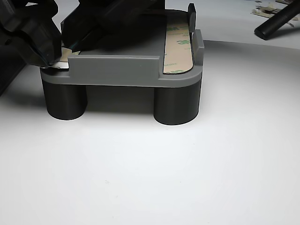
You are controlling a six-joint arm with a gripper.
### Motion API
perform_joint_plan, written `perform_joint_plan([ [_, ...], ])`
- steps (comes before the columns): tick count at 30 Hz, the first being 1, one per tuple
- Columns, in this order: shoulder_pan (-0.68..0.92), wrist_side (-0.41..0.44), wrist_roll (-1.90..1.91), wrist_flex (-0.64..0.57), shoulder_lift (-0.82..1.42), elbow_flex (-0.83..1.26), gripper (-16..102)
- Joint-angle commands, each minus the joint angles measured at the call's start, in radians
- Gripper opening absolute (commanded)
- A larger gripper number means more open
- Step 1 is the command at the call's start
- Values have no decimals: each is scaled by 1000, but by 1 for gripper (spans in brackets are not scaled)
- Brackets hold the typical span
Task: Peel off protective film from adhesive tape.
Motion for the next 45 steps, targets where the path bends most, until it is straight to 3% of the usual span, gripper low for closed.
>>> perform_joint_plan([
  [1,-3,8,8,2,9,-35,-11],
  [45,26,40,48,52,-97,-107,-11],
])
